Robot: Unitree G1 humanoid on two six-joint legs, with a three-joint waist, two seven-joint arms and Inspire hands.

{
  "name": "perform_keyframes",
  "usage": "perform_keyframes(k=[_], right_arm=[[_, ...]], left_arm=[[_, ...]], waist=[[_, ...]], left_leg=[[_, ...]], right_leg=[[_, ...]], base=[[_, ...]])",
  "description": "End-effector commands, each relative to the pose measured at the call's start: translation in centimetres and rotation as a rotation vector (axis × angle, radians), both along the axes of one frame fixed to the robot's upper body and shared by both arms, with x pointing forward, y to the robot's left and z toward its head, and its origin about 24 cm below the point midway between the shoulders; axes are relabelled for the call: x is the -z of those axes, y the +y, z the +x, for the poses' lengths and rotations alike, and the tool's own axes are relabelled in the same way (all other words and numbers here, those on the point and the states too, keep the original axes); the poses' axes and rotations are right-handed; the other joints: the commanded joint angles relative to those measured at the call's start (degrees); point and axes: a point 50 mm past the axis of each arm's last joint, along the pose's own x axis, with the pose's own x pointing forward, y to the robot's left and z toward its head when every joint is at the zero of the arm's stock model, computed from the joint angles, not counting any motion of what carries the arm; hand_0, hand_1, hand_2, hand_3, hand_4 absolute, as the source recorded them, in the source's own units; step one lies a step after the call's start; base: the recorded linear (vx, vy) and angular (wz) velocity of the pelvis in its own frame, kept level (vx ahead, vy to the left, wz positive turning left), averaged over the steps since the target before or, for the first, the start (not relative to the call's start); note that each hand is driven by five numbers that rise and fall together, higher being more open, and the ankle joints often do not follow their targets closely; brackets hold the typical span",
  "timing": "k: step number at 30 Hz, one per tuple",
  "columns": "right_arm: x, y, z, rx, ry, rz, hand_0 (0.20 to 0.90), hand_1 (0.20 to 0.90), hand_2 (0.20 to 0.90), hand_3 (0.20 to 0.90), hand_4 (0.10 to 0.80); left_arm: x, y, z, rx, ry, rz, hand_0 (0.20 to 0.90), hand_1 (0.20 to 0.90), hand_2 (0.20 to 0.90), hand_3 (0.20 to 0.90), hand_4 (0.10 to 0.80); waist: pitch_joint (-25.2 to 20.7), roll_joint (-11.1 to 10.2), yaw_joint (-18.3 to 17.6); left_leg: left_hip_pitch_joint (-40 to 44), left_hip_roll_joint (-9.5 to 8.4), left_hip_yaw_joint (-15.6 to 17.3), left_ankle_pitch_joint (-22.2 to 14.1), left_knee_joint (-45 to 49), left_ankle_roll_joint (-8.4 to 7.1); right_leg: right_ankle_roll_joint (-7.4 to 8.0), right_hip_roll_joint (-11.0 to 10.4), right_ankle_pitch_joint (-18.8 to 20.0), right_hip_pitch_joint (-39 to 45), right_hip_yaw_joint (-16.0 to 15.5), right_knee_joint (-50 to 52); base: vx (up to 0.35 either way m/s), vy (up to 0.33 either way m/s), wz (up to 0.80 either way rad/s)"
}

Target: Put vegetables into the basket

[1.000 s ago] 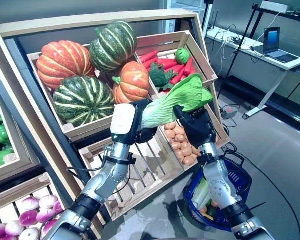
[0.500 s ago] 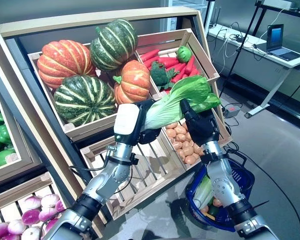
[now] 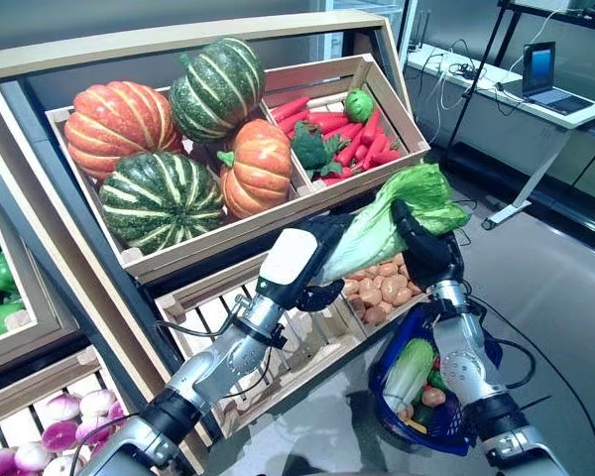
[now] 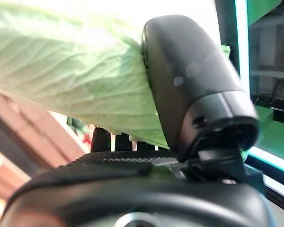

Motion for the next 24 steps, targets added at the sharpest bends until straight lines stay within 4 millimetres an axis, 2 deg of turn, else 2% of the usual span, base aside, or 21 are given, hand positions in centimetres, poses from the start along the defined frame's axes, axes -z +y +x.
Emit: perform_keyframes(k=[1, 6, 9, 11, 14, 18, 21, 24], right_arm=[[-6.2, -3.7, 1.2, 0.154, -0.251, -0.029, 0.3, 0.3, 0.3, 0.3, 0.4], [-6.3, -8.9, 0.5, 0.316, -0.192, -0.128, 0.3, 0.3, 0.3, 0.3, 0.4], [-6.3, -10.4, 0.3, 0.368, -0.167, -0.154, 0.3, 0.3, 0.3, 0.3, 0.4], [-6.4, -12.5, -0.1, 0.456, -0.11, -0.235, 0.3, 0.3, 0.3, 0.3, 0.4], [-6.4, -14.5, -0.5, 0.532, -0.03, -0.396, 0.3, 0.3, 0.3, 0.3, 0.4], [-5.6, -16.7, -1.1, 0.584, 0.082, -0.548, 0.3, 0.3, 0.3, 0.3, 0.4], [-4.1, -18.3, -1.8, 0.627, 0.215, -0.637, 0.3, 0.3, 0.3, 0.3, 0.4], [-3.0, -19.5, -2.3, 0.672, 0.312, -0.682, 0.3, 0.3, 0.3, 0.3, 0.4]], left_arm=[[-2.2, 1.1, 1.2, -0.004, -0.037, -0.055, 0.9, 0.9, 0.9, 0.9, 0.8], [0.9, 4.5, 1.3, -0.17, 0.147, -0.039, 0.9, 0.9, 0.9, 0.9, 0.8], [1.4, 5.3, 1.3, -0.214, 0.176, -0.038, 0.9, 0.9, 0.9, 0.9, 0.8], [2.2, 6.5, 1.3, -0.287, 0.227, -0.047, 0.9, 0.9, 0.9, 0.9, 0.8], [3.0, 7.7, 1.1, -0.349, 0.282, -0.092, 0.9, 0.9, 0.9, 0.9, 0.8], [2.9, 8.4, 0.7, -0.368, 0.278, -0.173, 0.9, 0.9, 0.9, 0.9, 0.8], [2.2, 8.6, 0.5, -0.346, 0.277, -0.281, 0.9, 0.9, 0.9, 0.9, 0.8], [1.8, 8.5, 0.4, -0.326, 0.284, -0.319, 0.9, 0.9, 0.9, 0.9, 0.8]], waist=[[-2.26, 0.45, 0.45], [-1.71, 0.46, -0.57], [-1.51, 0.44, -0.71], [-1.18, 0.39, -0.99], [-0.9, 0.29, -1.17], [-0.46, -0.02, -0.94], [-0.02, -0.34, -0.23], [0.45, -0.58, 0.58]], left_leg=[[0.04, 1.71, -0.04, -2.45, 0.09, 0.12], [0.15, 2.28, 1.04, -2.21, 0.09, -0.02], [0.21, 2.43, 1.27, -2.23, 0.09, -0.06], [0.32, 2.68, 1.54, -2.23, 0.09, -0.2], [0.42, 2.82, 1.75, -2.16, 0.09, -0.33], [0.29, 2.92, 1.77, -2.0, 0.09, -0.46], [0.06, 3.02, 1.44, -1.82, 0.09, -0.56], [-0.22, 3.11, 0.94, -1.71, 0.14, -0.68]], right_leg=[[-0.55, -1.57, 1.07, 0.33, 1.79, 0.1], [-0.51, -1.21, 1.51, -0.41, 2.96, 0.1], [-0.59, -1.07, 1.56, -0.57, 3.34, 0.1], [-0.61, -0.95, 1.7, -0.74, 3.75, 0.1], [-0.6, -0.87, 1.81, -0.86, 4.11, 0.1], [-0.73, -0.87, 1.9, -0.94, 4.09, 0.1], [-0.96, -0.83, 1.97, -0.9, 3.71, 0.1], [-1.08, -0.88, 1.9, -0.76, 3.16, 0.1]], base=[[0.005, -0.001, -0.05], [0.009, -0.008, -0.14], [0.015, -0.021, -0.11], [0.023, -0.035, -0.15], [0.025, -0.043, -0.09], [0.026, -0.068, -0.05], [0.025, -0.11, 0.0], [0.018, -0.141, 0.02]])
